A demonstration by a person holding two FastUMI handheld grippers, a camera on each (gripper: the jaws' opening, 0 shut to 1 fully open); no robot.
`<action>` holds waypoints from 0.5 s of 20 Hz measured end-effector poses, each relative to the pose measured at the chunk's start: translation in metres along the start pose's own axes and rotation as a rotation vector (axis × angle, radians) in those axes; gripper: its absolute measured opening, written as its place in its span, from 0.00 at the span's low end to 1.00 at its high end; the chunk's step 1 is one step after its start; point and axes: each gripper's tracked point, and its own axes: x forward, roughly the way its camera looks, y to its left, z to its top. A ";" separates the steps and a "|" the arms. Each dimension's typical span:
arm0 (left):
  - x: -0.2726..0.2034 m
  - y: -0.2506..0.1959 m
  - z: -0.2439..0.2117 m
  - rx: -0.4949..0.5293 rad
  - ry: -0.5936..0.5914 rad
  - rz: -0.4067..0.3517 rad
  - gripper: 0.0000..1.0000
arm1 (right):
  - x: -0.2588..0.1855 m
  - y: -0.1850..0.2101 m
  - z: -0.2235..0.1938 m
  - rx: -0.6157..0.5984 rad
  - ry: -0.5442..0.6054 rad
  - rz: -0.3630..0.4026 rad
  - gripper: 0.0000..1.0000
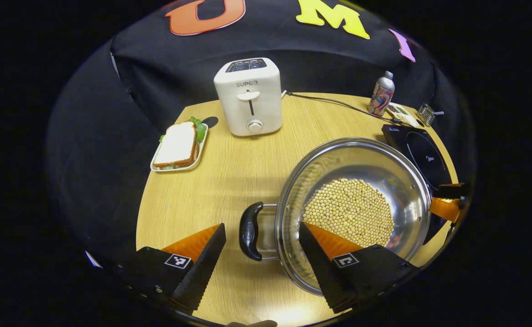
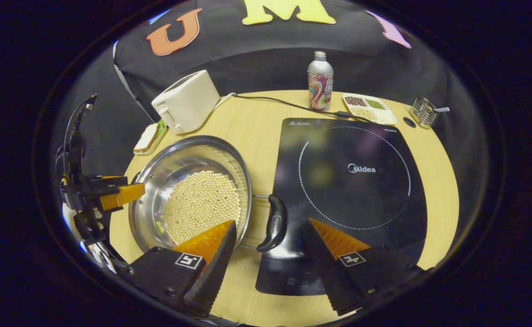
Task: First push the handle of the pot to place it horizontally, then grasp the pot with both hands and set it on the induction cooktop.
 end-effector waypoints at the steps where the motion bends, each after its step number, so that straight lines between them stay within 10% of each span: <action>1: 0.005 -0.002 0.001 -0.004 0.006 -0.004 0.97 | 0.004 0.003 -0.003 0.011 0.027 0.007 0.84; 4: 0.014 -0.005 0.001 -0.014 0.029 -0.021 0.95 | 0.013 0.009 0.001 0.036 0.052 -0.005 0.86; 6: 0.019 -0.004 0.000 -0.006 0.047 -0.025 1.00 | 0.015 0.006 -0.002 0.018 0.075 -0.045 0.67; 10: 0.023 -0.005 -0.003 -0.006 0.076 -0.041 0.76 | 0.022 0.005 0.004 0.028 0.087 -0.081 0.67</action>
